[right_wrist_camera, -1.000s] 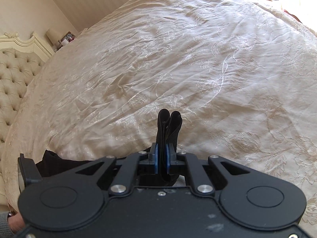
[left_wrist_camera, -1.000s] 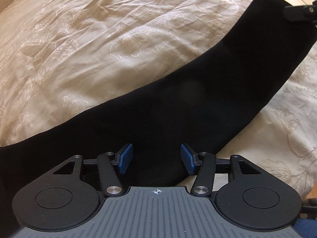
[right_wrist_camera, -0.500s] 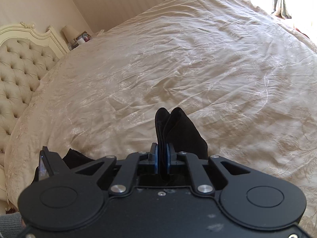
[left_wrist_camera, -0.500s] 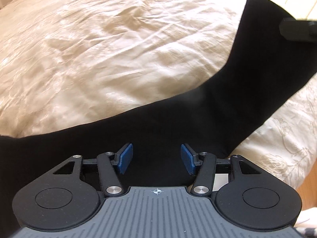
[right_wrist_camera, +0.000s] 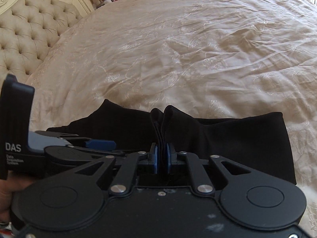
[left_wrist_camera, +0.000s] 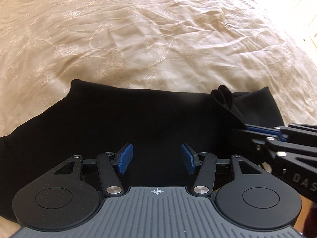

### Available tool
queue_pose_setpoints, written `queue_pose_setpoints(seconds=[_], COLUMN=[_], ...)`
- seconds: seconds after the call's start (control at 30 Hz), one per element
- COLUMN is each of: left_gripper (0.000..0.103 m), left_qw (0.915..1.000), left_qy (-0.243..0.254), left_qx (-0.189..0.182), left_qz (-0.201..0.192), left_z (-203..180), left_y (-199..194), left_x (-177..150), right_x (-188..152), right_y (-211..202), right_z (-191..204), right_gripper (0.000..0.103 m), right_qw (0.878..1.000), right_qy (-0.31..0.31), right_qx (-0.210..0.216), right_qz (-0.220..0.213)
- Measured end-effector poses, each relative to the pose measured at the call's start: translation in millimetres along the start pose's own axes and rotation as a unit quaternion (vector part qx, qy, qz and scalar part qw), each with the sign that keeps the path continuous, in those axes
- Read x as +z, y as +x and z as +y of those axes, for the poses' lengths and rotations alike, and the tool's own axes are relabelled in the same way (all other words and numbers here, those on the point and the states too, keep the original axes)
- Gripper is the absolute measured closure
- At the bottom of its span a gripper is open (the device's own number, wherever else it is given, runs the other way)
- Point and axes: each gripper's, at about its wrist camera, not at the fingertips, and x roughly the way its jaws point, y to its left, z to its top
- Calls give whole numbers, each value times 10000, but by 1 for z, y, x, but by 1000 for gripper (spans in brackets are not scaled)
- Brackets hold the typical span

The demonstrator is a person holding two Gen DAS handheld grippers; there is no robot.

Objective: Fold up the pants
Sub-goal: 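Lift the hem end and fold it over toward the waistband with the right tool, then open the right tool and release the folded hem onto the trousers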

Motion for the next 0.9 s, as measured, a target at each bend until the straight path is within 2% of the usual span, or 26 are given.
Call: queue_pose_setpoints(seconds=[0.13,0.33,0.37,0.43,0.47,0.57,0.7,0.9], left_gripper=[51,51,51,51,51,51,51,51], left_qw=[10000,9999,9999,9999,9999,9996,9994,9993], left_qy=[22,-8,-15,-47,-66,-203,-224,28], left_qx=[19,-11,-13,-6,41,-7,-46,-249], left_qz=[-50,-117,-122,-129,-130,-172,-262,-283], left_z=[16,28,29,28,28,27,11,-34], left_y=[-4,-9,-10,-11,-12,-16,-19,-14], left_x=[-2,-4,-4,-4,-4,-2,3,15], right_x=[-10,-16,-16,-16,-15,-14,-12,-8], right_y=[24,33,33,34,33,19,-10,-34], right_z=[12,20,20,23,26,28,5,-65], right_gripper=[91,87,84,84,81,81,79,77], right_qw=[9996,9993,9995,9999,9998,9996,9998,9947], right_qy=[-133,-155,-127,-97,-138,-239,-40,567], right_qx=[-204,-334,-256,-43,-6,82,3,-815], right_qz=[137,101,101,132,149,81,-171,-252])
